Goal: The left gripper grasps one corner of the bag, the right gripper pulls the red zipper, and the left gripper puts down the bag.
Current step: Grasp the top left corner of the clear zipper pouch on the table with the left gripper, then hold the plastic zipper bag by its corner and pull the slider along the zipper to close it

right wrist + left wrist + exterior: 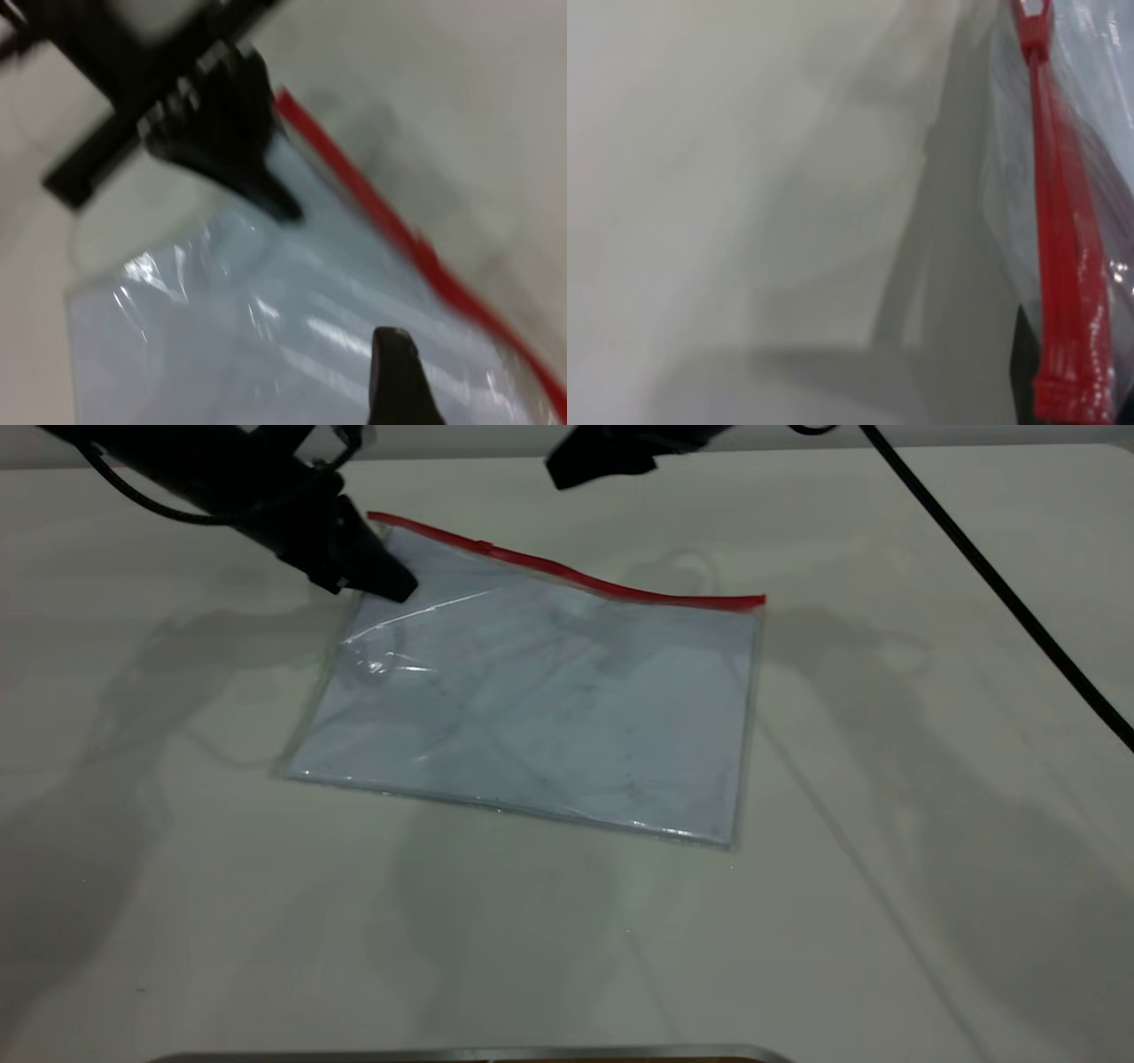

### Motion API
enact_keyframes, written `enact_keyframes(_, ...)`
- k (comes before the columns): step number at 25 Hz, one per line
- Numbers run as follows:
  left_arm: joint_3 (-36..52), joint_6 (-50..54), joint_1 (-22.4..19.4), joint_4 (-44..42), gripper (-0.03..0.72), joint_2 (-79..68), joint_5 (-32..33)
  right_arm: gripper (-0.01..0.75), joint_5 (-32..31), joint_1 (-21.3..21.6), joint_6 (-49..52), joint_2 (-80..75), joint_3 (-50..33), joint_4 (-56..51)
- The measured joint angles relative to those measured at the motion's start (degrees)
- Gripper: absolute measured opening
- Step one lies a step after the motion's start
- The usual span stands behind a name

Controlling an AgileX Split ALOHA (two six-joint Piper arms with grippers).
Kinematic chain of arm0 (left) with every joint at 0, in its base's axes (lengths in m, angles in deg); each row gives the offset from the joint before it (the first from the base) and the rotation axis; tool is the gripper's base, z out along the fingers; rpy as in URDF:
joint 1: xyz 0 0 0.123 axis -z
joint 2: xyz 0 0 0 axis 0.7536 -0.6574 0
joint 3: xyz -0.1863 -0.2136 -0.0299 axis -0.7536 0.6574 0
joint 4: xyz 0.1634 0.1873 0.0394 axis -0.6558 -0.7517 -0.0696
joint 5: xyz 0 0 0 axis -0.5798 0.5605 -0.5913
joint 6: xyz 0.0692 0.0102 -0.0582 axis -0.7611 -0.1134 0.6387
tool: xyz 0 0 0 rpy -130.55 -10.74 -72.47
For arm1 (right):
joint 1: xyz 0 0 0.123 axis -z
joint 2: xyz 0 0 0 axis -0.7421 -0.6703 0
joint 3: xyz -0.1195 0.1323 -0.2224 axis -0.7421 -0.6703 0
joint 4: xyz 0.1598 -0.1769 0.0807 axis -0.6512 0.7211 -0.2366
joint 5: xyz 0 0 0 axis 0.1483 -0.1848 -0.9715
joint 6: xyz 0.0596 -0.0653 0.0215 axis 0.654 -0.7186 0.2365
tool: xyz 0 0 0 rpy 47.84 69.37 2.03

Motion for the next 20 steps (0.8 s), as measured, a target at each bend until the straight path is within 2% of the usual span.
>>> enact_keyframes(7,0.0,-12.2,2.7,3.7,0.054,1.5,-0.1,0.489,-2.5,-1.4,-1.4,-4.4,4.6,-1.5)
enact_keyframes(20,0.0,-15.5,3.4,3.9,0.055,3.6,1.9,0.487,-2.3,-1.2,-4.0,-5.7,4.7,-1.8)
